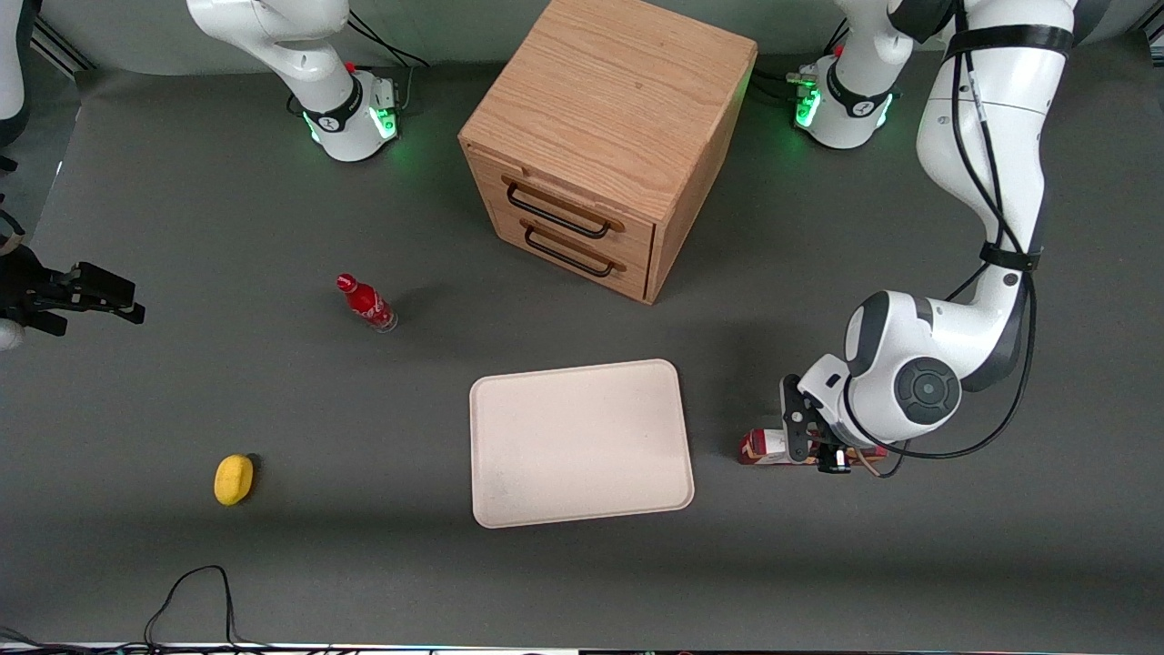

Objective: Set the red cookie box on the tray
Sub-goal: 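Close the left gripper on the cookie box's middle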

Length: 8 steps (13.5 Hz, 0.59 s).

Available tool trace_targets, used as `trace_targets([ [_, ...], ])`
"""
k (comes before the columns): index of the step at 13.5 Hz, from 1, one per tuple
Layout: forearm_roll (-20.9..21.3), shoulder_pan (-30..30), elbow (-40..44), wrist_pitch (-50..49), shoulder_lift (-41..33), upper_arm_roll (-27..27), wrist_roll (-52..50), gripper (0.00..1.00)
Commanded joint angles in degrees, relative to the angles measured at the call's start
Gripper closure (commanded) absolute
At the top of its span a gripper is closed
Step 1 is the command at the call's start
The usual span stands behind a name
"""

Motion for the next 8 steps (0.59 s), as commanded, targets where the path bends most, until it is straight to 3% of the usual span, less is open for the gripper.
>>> trace_targets([
  [1, 1.2, -0.6, -0.2, 1.0, 0.1, 0.3, 0.6, 1.0],
  [8, 1.1, -0.4, 0.6, -1.9, -1.7, 0.4, 0.2, 1.0],
])
